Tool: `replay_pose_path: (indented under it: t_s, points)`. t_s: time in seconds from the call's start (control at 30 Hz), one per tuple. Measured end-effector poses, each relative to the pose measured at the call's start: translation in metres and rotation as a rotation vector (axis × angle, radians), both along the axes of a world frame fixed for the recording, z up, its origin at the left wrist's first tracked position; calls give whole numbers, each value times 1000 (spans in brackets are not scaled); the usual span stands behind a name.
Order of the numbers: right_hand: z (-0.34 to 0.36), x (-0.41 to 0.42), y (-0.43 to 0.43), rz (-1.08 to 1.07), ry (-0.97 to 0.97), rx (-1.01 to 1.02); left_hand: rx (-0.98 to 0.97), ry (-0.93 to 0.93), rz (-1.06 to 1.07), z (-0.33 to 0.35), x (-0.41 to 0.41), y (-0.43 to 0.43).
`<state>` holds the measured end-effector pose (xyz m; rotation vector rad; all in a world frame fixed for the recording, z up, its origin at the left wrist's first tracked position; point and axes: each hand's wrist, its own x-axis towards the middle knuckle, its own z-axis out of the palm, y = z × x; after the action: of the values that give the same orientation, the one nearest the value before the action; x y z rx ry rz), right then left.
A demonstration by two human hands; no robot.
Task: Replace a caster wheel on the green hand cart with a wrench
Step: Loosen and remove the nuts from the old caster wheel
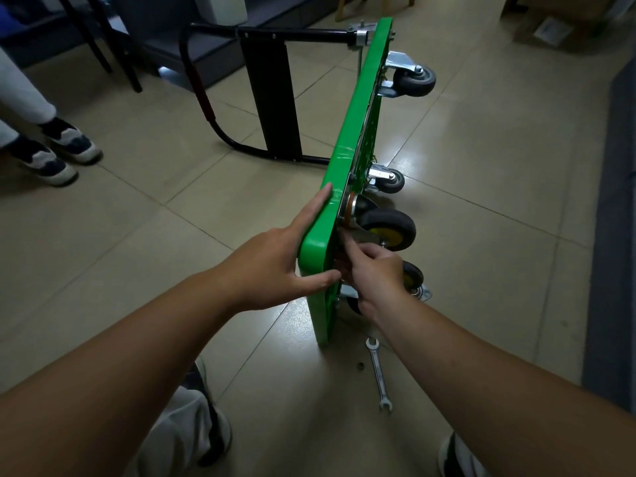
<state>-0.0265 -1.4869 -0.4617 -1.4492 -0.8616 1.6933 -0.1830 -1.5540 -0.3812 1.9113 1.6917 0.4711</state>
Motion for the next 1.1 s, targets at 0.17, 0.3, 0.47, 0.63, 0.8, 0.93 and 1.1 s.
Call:
replay_pose_path:
  t_s: [0.17,0.3,0.47,0.63,0.8,0.93,1.1]
  points:
    - [-5,0,1,-25,20,62,11,9,8,1,0,-1]
    - [-9,-4,0,-52,118,-3,8,24,8,0,1,-1]
    - [-6,-6,3,-97,194,-91,14,39,10,0,1,-1]
    - [-10,-6,3,-84,126,-157,10,33,4,0,1,0]
    - [-13,3,3,-5,110,-68,1,43,2,1,2,0]
    - [-13,8,0,5,140,6,15,59,3,1,2,0]
    - [-8,9,1,-26,204,26,11,36,-4,0,1,0]
